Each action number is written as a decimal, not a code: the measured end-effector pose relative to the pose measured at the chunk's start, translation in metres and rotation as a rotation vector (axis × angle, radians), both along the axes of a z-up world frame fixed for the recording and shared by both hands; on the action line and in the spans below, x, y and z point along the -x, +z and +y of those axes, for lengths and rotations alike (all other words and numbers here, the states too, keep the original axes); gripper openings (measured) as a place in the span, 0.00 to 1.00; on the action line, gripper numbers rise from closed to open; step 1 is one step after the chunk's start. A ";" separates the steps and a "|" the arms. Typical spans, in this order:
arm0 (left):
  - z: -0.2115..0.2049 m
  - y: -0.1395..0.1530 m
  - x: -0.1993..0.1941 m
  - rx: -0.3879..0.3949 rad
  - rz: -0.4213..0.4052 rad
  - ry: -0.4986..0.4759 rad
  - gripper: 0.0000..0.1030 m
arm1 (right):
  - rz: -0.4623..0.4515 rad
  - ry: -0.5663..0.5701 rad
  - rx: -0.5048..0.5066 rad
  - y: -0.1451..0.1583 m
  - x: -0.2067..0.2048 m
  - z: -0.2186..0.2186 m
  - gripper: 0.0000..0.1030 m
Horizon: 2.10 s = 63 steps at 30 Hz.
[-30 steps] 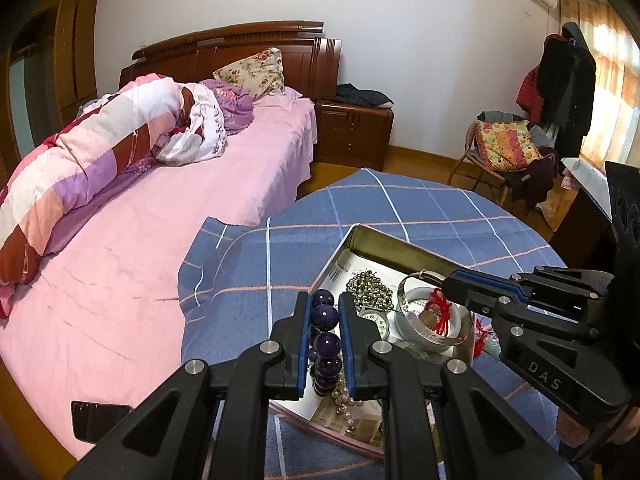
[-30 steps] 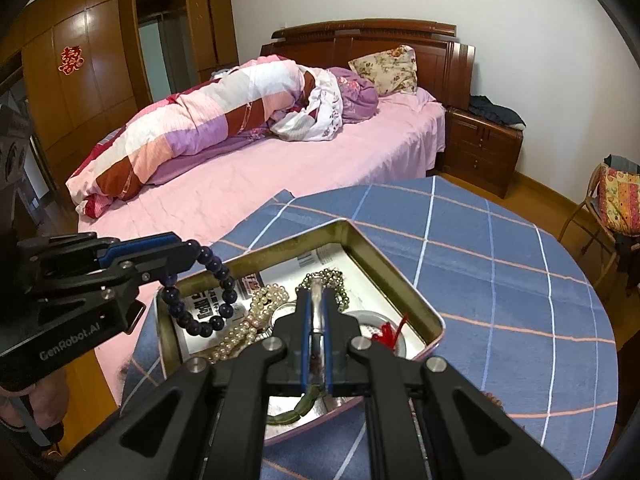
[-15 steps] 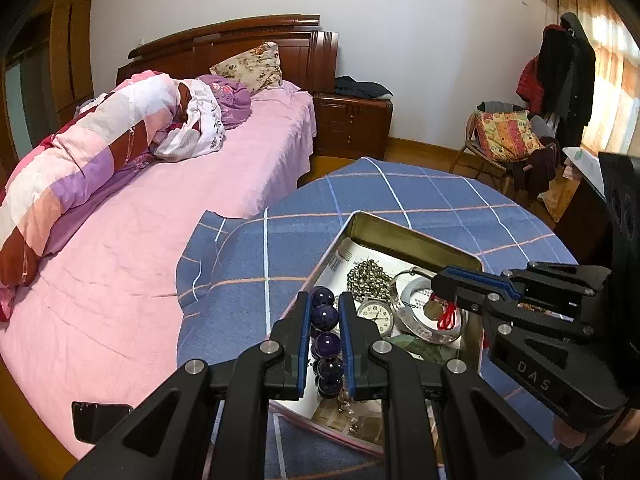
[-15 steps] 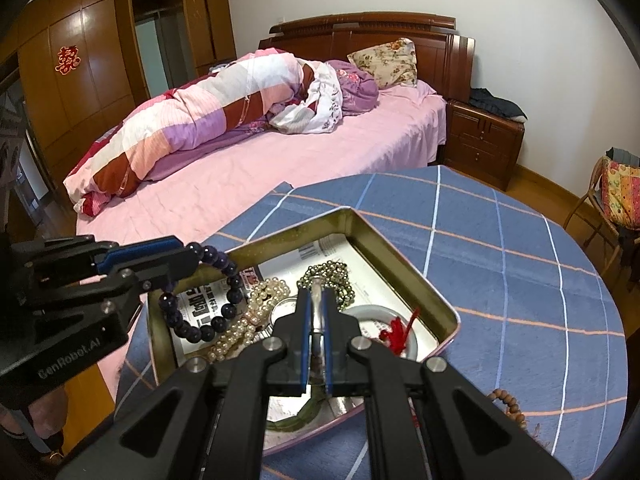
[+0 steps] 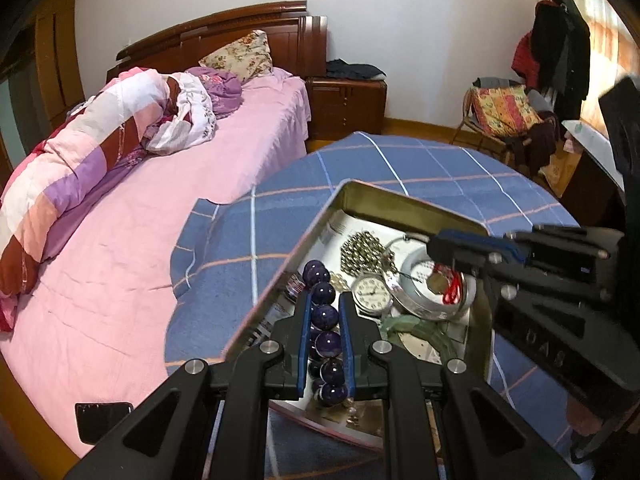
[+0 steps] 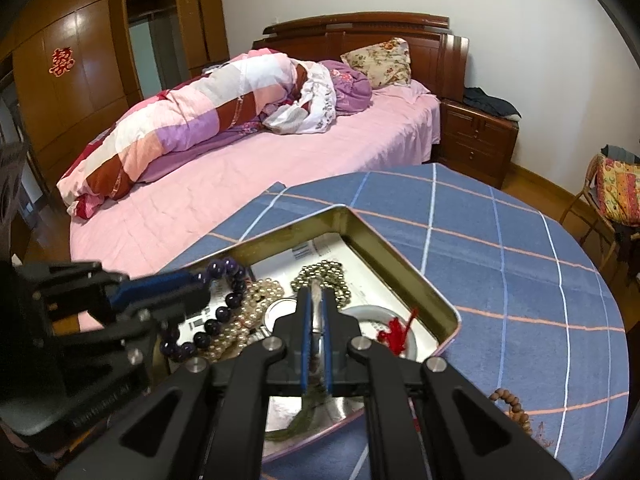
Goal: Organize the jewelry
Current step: 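Lower both items into the tin and open both grippers, then move both open grippers back toward the wooden beads and jade pendant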
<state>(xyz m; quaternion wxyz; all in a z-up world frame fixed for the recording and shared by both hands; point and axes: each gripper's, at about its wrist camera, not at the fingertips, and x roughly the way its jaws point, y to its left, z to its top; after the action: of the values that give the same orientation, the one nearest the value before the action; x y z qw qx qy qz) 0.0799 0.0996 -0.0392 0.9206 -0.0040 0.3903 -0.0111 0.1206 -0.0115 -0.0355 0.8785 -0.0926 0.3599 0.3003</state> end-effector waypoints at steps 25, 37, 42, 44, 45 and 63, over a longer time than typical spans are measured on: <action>-0.004 -0.004 0.002 -0.041 -0.006 0.033 0.59 | 0.073 -0.033 -0.027 -0.012 -0.010 -0.019 0.39; -0.003 -0.004 0.001 -0.061 -0.005 0.052 0.62 | 0.064 -0.037 -0.030 -0.012 -0.008 -0.019 0.58; -0.003 -0.003 0.001 -0.069 -0.005 0.054 0.68 | 0.056 -0.047 -0.031 -0.011 -0.008 -0.023 0.59; -0.003 -0.003 0.002 -0.075 -0.004 0.056 0.68 | 0.056 -0.051 -0.029 -0.010 -0.008 -0.023 0.62; -0.004 -0.003 0.001 -0.076 -0.004 0.055 0.68 | 0.054 -0.053 -0.029 -0.010 -0.008 -0.024 0.63; -0.014 0.001 0.008 -0.116 -0.018 0.071 0.69 | 0.039 -0.082 -0.060 -0.002 0.013 -0.060 0.78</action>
<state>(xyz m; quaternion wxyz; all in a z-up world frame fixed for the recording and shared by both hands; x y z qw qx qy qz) 0.0717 0.0861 -0.0382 0.9225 0.0357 0.3818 0.0439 0.1071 -0.0714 -0.0378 0.8851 -0.0453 0.3714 0.2767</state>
